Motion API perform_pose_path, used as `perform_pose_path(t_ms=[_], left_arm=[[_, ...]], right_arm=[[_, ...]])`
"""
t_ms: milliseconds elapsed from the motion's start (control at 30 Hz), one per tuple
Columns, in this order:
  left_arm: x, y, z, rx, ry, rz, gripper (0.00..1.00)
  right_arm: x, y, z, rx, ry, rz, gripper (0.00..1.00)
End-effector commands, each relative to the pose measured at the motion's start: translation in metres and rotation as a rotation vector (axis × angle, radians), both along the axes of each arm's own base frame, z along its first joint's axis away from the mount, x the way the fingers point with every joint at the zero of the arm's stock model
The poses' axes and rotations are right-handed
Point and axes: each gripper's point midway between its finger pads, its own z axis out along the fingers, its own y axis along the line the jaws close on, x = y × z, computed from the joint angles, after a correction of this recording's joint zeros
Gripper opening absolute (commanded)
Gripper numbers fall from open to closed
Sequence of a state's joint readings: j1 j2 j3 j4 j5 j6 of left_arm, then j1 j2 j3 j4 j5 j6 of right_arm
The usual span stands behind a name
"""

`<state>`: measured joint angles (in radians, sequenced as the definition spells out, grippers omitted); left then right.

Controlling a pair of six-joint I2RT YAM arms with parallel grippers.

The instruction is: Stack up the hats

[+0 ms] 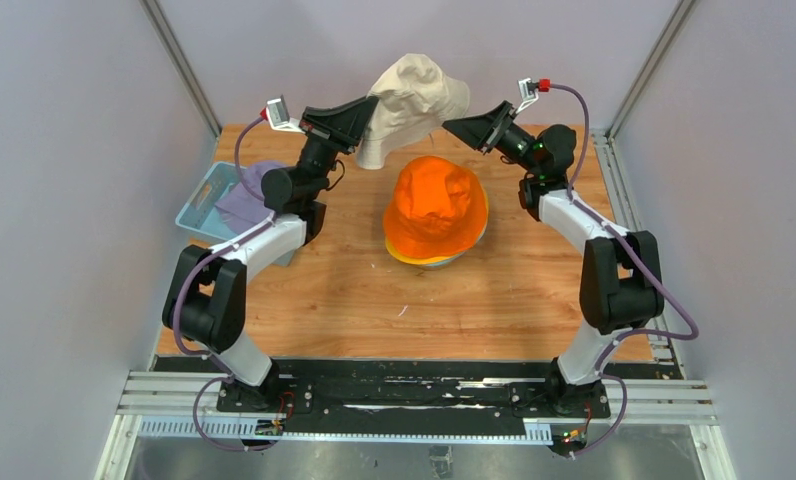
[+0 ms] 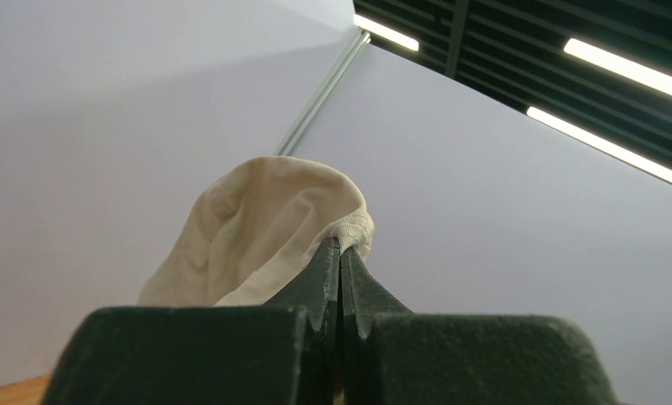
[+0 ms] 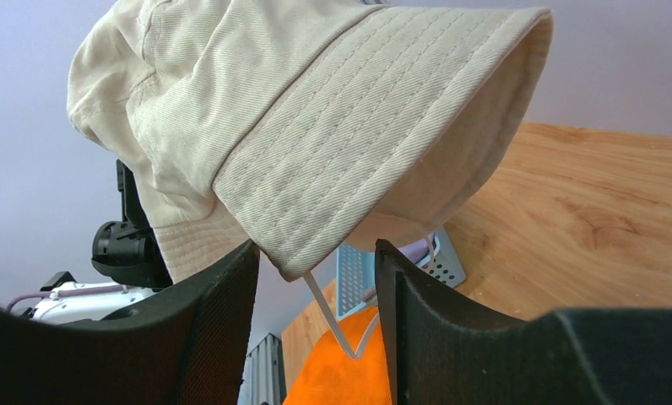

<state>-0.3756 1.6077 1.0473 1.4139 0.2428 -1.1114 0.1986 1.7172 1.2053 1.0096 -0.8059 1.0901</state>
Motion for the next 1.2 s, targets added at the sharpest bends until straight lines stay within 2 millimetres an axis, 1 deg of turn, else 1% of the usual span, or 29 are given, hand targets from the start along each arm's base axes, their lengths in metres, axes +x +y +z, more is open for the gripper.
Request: perform_pose_path(t_ms=[0,133,233,400,567,800,900,1167], left_arm=[[-0.008,0.001,0.004,-0.015,-0.040,-0.005,0.00],[-0.006,0.000,-0.004,-0.003,-0.018,-0.004,0.00],[-0.005,0.000,-0.011,0.008,-0.002,0.007,0.00],[0.002,-0.001,-0.024,0.065,0.035,0.046,0.00],[0.014,-0.001,-0.038,0.201,0.085,0.148,0.00],[0.024,0.015,-0.049,0.372,0.142,0.328,0.00],[0.027,0.022,-0.055,0.425,0.165,0.376,0.00],[0.031,0.033,-0.073,0.517,0.200,0.457,0.00]], right_arm=[[-0.014,0.007,0.033,0.079,-0.101,0.081,0.51],[-0.018,0.007,0.041,0.103,-0.122,0.101,0.47],[-0.020,0.007,0.043,0.107,-0.126,0.107,0.41],[-0.022,0.006,0.044,0.107,-0.123,0.111,0.18],[-0.023,0.007,0.046,0.101,-0.111,0.130,0.09],[-0.020,0.011,0.045,0.114,-0.083,0.181,0.01],[-0.020,0.016,0.044,0.111,-0.074,0.207,0.00],[-0.026,0.032,0.031,0.092,-0.045,0.277,0.01]])
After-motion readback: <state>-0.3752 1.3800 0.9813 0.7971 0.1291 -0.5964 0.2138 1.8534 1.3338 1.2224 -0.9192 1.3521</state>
